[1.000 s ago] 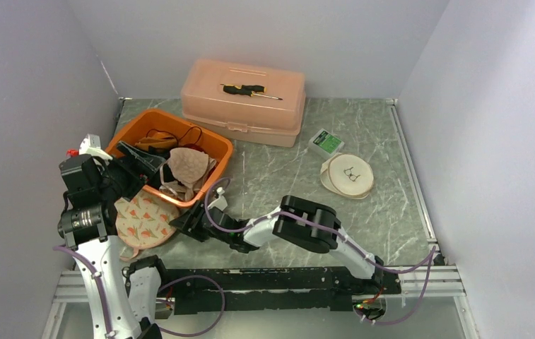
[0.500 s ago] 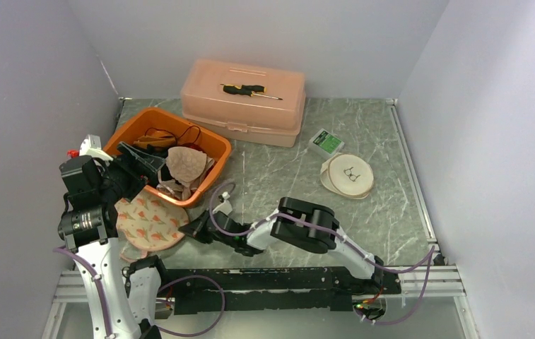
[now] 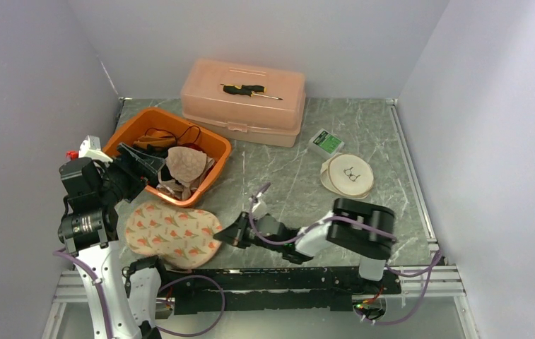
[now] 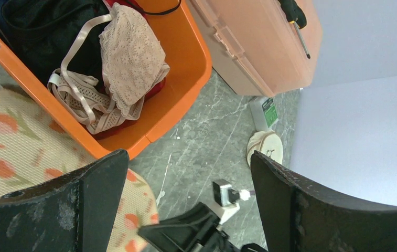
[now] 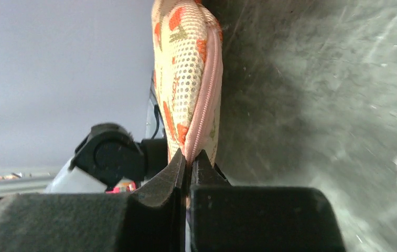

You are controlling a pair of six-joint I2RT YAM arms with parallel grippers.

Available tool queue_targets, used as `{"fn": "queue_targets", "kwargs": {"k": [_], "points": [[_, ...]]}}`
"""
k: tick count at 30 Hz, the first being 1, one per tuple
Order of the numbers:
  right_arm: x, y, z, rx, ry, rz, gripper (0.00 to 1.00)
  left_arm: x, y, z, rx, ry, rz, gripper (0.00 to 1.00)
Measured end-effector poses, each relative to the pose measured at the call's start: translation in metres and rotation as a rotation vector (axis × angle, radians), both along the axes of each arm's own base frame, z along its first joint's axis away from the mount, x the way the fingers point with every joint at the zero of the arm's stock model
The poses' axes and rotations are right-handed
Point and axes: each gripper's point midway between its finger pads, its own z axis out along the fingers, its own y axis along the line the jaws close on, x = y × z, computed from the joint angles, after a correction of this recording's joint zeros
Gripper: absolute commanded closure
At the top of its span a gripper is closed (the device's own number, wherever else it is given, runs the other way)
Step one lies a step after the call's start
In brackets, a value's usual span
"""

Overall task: Unzip the laundry bag and remove the bra
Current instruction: Move the laundry bag to the center of the board.

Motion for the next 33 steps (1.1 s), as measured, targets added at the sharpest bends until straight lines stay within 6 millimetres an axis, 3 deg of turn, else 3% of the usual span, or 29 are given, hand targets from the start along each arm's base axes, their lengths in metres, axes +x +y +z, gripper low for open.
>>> {"fn": "queue_targets", "kwargs": {"k": [5, 9, 14, 20, 22, 27, 29, 33], "points": [[-0.004, -0.05, 0.027, -0.079, -0.168, 0.023, 1.0, 0.0, -0.002, 0.006, -0.004, -0.015, -0.01, 0.1], [0.001, -0.081, 0.075, -0.108, -0.337, 0.001, 1.0, 0.002, -0.008, 0.021, 0.004, -0.051, -0.061, 0.06], [0.025, -0.14, 0.106, -0.22, -0.482, -0.089, 1.0, 0.011, -0.021, 0.04, 0.038, -0.117, -0.188, 0.06], [0.08, -0.23, 0.09, -0.405, -0.488, -0.3, 1.0, 0.029, -0.061, 0.041, 0.015, -0.14, -0.413, 0.06], [0.096, -0.25, 0.081, -0.463, -0.468, -0.357, 1.0, 0.036, -0.087, 0.034, 0.038, -0.114, -0.501, 0.06], [0.116, -0.275, 0.046, -0.584, -0.375, -0.386, 1.0, 0.047, -0.163, 0.009, 0.176, -0.055, -0.688, 0.06], [0.119, -0.284, 0.036, -0.61, -0.332, -0.397, 1.0, 0.044, -0.175, -0.002, 0.204, -0.044, -0.711, 0.06], [0.113, -0.301, 0.031, -0.591, -0.293, -0.447, 1.0, 0.039, -0.171, -0.025, 0.232, -0.034, -0.678, 0.06]]}}
